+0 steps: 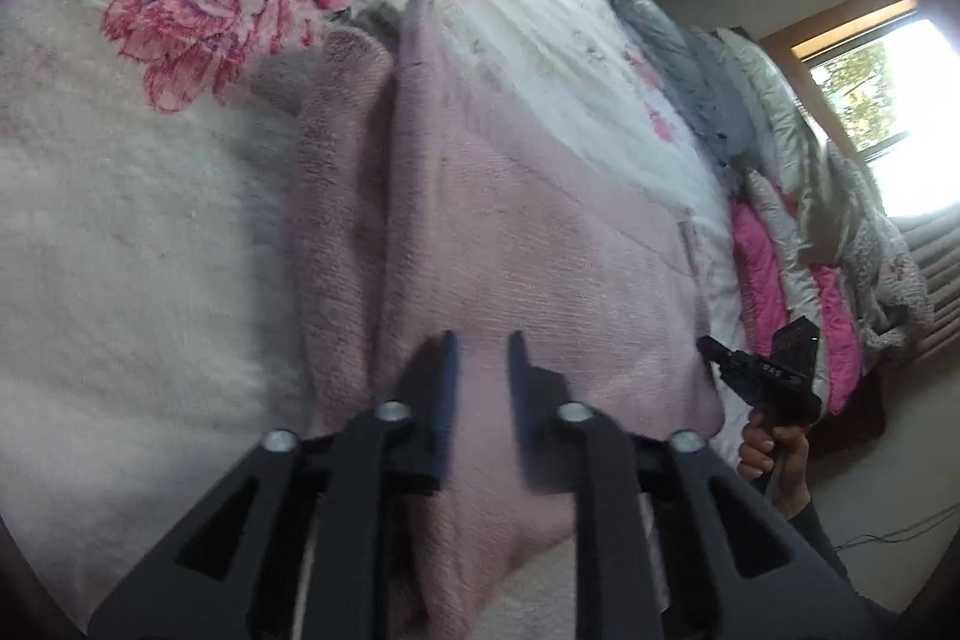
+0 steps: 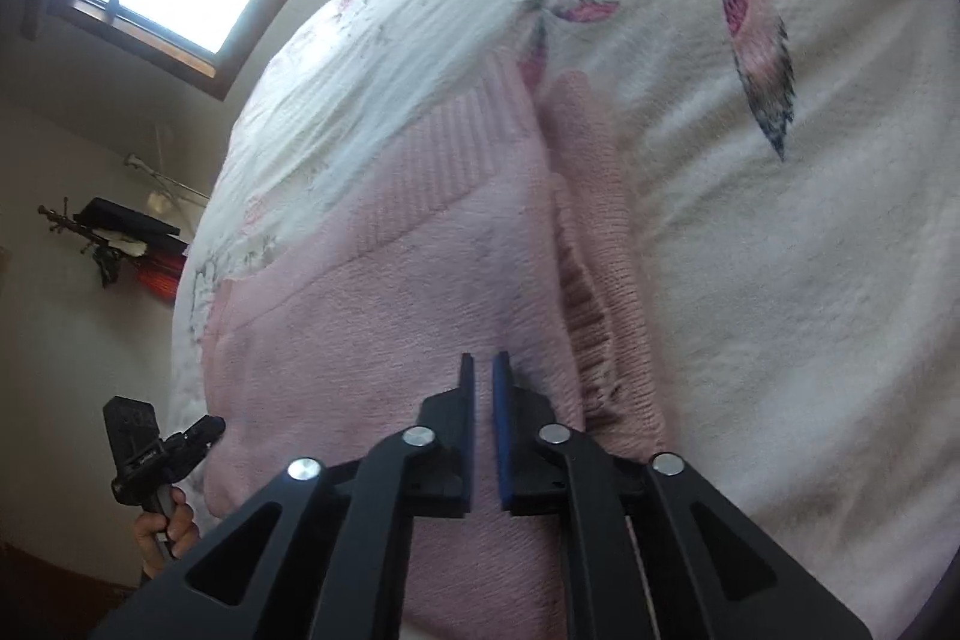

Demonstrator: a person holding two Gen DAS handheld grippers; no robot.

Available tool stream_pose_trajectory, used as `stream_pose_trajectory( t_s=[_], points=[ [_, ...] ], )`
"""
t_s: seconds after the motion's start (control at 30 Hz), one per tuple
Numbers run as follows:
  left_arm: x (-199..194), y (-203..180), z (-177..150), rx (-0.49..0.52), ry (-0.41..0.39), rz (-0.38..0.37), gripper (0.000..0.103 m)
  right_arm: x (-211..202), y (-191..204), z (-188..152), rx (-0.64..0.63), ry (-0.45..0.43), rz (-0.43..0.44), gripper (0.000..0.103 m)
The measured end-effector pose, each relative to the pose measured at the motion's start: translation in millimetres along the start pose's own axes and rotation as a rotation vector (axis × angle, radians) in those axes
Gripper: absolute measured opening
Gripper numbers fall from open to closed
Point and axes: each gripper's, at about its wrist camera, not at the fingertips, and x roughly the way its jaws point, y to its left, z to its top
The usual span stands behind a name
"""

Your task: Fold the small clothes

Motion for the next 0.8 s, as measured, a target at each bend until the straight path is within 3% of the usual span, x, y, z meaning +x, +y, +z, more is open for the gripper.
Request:
stream_pose_trajectory(
  t_s=[0.1, 0.17, 0.23, 0.27, 0.3, 0.33, 0.37, 0.4, 0.43, 0.47, 0.5, 0.57, 0.63, 0.73, 0.8],
  points=[
    [-19.1, -18.5, -33.2, 0.05, 0.005, -0.075, 0.043, -21.5, 29.3, -28.5, -0.075, -0.006, 0.047, 0.018],
    [-10.9, -19.6, -57.2, 0.085, 0.064, -0.016, 0.043, -24.7, 30.1, -54.0, -0.093, 0.02, 0.042, 0.02],
    [2.3, -5.7, -70.0, 0.093, 0.123, 0.077, 0.027, -15.6, 15.7, -70.9, -0.094, 0.06, -0.043, 0.02],
    [3.1, 0.5, -71.3, 0.087, 0.125, 0.079, 0.021, -7.9, 4.5, -76.6, -0.093, 0.083, -0.111, 0.018],
    [0.9, 5.3, -68.4, 0.074, 0.13, 0.072, 0.02, -3.2, -2.8, -81.1, -0.093, 0.092, -0.132, 0.002],
    [-1.7, 6.3, -64.6, 0.053, 0.137, 0.058, 0.023, -4.0, -8.5, -81.1, -0.07, 0.086, -0.134, 0.0],
    [-7.2, 5.2, -60.6, 0.04, 0.145, 0.037, 0.035, -9.2, -9.0, -79.4, -0.032, 0.077, -0.129, 0.0],
    [-15.8, 2.3, -56.0, 0.037, 0.138, 0.017, 0.059, -17.0, -3.2, -78.2, -0.02, 0.049, -0.145, 0.009],
    [-29.6, 0.1, -51.0, 0.042, 0.115, -0.003, 0.068, -27.9, 7.4, -80.4, -0.043, 0.006, -0.165, 0.027],
    [-42.3, -1.7, -45.7, 0.043, 0.086, -0.011, 0.085, -38.2, 24.2, -83.0, -0.085, -0.033, -0.177, 0.033],
    [-56.0, 0.0, -37.4, 0.036, 0.056, -0.004, 0.089, -44.8, 42.5, -88.4, -0.138, -0.049, -0.192, 0.04],
    [-74.2, 8.0, -20.2, 0.004, 0.031, 0.005, 0.089, -46.7, 84.0, -107.3, -0.287, -0.045, -0.243, 0.046],
    [-79.9, 19.0, -2.6, -0.037, 0.03, 0.014, 0.09, -33.3, 126.6, -138.6, -0.456, -0.024, -0.305, 0.059],
    [-68.1, 36.2, 19.7, -0.098, 0.085, -0.006, 0.09, 7.7, 188.7, -193.4, -0.743, 0.017, -0.386, 0.061],
    [-55.9, 48.9, 32.0, -0.134, 0.12, -0.024, 0.09, 30.1, 217.7, -230.7, -0.918, -0.001, -0.441, 0.064]
  ],
)
